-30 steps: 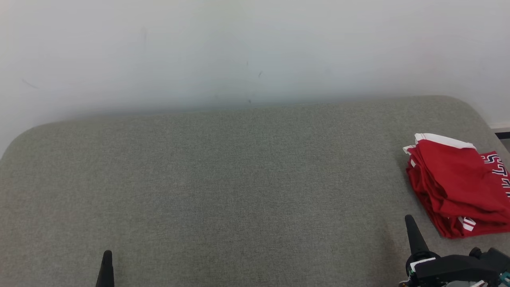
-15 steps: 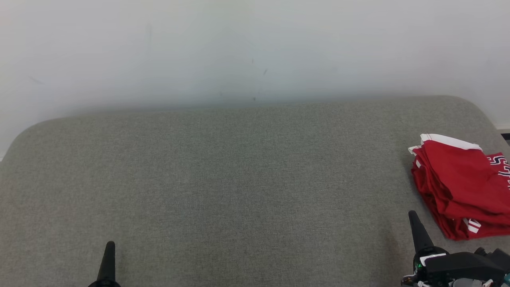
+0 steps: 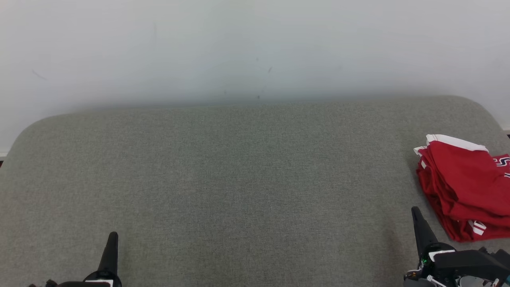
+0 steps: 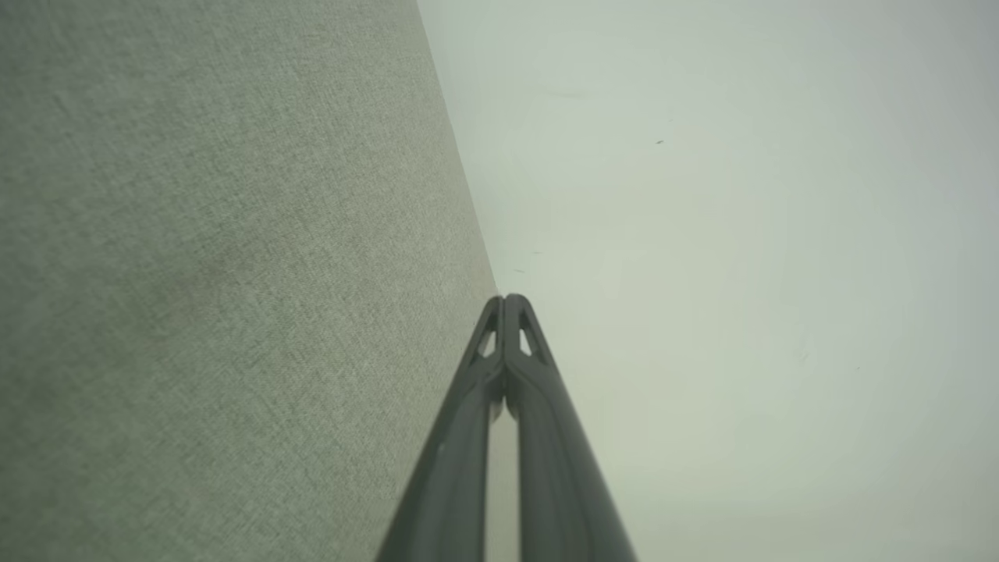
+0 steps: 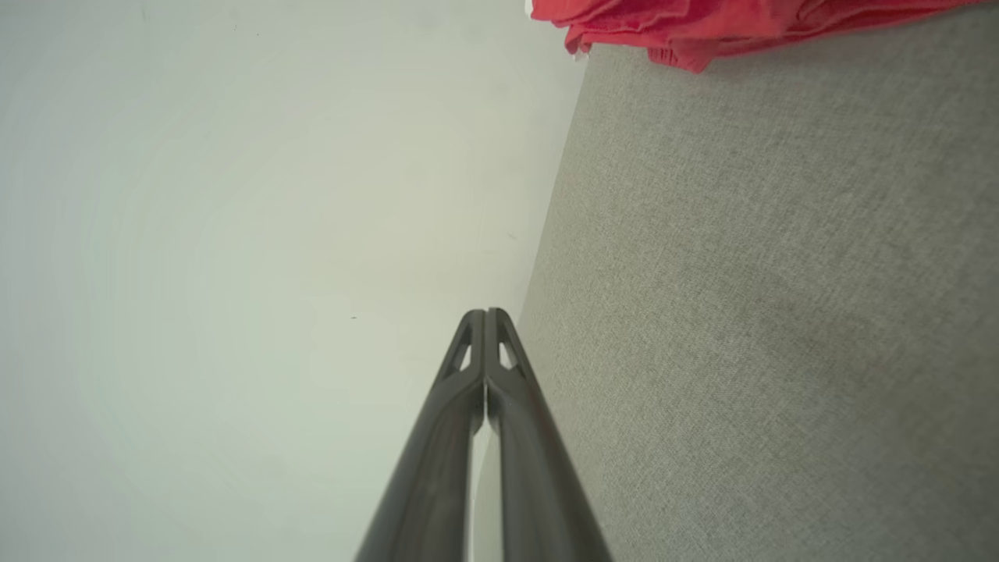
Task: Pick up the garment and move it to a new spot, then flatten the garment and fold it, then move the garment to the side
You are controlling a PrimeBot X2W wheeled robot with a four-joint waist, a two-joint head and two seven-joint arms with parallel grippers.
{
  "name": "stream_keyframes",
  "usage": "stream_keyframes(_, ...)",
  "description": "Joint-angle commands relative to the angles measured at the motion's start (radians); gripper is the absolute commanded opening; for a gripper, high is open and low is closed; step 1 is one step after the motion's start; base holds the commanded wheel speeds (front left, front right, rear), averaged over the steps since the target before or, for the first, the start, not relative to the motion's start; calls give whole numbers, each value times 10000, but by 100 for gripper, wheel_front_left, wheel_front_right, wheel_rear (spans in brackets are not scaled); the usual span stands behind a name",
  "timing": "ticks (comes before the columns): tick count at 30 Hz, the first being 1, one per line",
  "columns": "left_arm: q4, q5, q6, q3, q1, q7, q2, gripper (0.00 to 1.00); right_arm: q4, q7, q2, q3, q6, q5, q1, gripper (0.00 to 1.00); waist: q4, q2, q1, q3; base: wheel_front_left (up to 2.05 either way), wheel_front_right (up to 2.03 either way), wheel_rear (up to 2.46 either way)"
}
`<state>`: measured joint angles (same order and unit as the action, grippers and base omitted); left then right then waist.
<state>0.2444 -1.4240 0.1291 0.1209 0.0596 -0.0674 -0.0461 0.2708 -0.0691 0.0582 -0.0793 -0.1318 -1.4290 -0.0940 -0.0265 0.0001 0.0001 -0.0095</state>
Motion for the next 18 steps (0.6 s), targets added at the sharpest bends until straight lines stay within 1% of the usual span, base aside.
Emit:
stream_keyframes(1, -23, -210, 23, -15, 165, -43, -54, 0, -95, -30, -24, -55, 16, -167, -125, 0, 13, -1, -1, 7, 0, 0, 0)
stream_keyframes(18, 5, -1437, 26, -53, 463, -369, -62, 0, -232, -355, -74, -288, 19, -1369, -157, 0, 184, -1, -1, 88, 0, 0, 0)
